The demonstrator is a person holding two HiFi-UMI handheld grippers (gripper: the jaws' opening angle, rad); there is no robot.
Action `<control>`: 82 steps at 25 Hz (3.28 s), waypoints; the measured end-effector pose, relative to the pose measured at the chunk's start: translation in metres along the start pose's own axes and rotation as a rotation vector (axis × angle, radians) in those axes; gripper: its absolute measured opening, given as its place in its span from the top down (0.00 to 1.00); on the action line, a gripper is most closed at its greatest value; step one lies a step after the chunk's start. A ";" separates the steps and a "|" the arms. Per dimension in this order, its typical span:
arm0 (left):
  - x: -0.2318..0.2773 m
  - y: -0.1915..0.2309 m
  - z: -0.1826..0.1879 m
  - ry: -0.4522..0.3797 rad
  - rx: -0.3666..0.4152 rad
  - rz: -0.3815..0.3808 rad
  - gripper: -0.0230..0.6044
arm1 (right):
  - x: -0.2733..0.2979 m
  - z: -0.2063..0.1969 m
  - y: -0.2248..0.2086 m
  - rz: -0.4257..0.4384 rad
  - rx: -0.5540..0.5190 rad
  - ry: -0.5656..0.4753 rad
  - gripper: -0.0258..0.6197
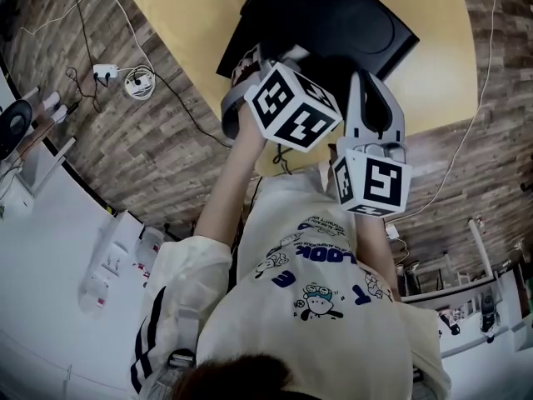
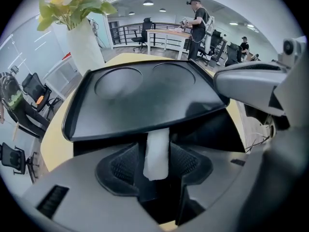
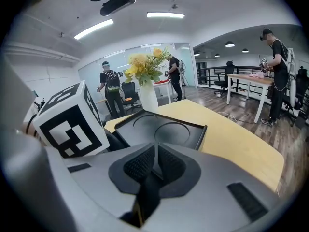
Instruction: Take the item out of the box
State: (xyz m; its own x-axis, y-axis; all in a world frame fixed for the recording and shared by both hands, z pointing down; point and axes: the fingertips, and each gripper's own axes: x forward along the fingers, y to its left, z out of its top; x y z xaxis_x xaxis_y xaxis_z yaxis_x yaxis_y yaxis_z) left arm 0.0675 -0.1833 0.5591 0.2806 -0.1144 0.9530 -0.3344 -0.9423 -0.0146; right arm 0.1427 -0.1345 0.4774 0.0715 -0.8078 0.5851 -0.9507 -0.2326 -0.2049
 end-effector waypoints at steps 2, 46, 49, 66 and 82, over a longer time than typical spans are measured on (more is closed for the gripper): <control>0.002 0.000 -0.001 0.008 -0.001 -0.005 0.62 | 0.001 -0.001 -0.001 -0.004 0.003 0.001 0.90; -0.027 -0.010 -0.009 0.041 -0.109 -0.093 0.73 | -0.005 0.004 0.017 0.068 0.002 -0.008 0.90; -0.029 -0.011 -0.013 0.047 -0.134 -0.099 0.73 | -0.006 0.005 0.019 0.076 0.000 -0.010 0.90; -0.053 -0.012 -0.016 -0.021 -0.225 -0.072 0.73 | -0.016 0.015 0.031 0.116 -0.021 -0.045 0.90; -0.113 -0.010 0.000 -0.224 -0.312 0.047 0.73 | -0.035 0.051 0.053 0.200 -0.089 -0.133 0.90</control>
State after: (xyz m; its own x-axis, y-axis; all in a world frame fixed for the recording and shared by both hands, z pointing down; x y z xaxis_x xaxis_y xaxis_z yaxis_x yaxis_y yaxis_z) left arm 0.0388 -0.1611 0.4515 0.4361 -0.2535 0.8634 -0.5998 -0.7972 0.0689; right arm 0.1052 -0.1465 0.4056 -0.0869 -0.8984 0.4305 -0.9723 -0.0176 -0.2331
